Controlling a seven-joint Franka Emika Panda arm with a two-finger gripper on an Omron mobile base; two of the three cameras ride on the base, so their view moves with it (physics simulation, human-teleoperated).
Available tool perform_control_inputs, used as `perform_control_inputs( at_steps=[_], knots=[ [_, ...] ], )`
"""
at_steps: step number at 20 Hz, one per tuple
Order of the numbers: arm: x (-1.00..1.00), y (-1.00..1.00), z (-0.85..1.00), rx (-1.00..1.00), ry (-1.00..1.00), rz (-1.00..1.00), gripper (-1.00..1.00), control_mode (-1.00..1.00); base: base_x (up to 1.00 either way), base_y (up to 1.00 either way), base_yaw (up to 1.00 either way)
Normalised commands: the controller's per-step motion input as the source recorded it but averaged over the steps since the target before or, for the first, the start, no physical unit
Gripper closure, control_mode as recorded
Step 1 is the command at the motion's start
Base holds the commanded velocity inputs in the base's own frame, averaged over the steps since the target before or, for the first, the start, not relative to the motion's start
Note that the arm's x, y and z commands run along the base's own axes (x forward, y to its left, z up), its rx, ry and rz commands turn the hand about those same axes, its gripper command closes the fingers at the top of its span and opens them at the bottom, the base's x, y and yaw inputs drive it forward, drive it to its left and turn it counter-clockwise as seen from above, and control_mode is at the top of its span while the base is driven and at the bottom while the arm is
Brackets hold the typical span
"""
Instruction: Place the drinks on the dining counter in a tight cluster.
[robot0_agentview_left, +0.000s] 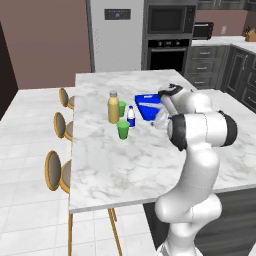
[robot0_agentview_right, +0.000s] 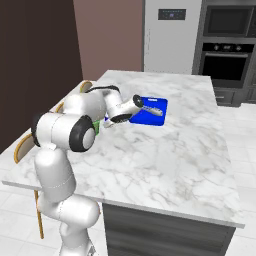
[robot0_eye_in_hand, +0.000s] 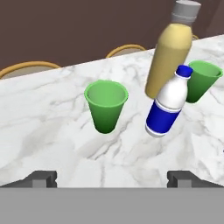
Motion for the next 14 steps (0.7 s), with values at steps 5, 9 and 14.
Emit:
perform_control_inputs(
  at_steps=[5,9,14],
  knots=[
    [-0.6,0.0,0.22,-0.04,0.0,-0.19,-1.0,-1.0,0.0,0.0,0.0],
    [-0.54,0.0,0.22,0.0,0.01,-0.2,-1.0,-1.0,0.0,0.0,0.0],
    [-0.56,0.0,0.22,0.0,0.02,-0.2,-1.0,-1.0,0.0,0.0,0.0]
  ],
)
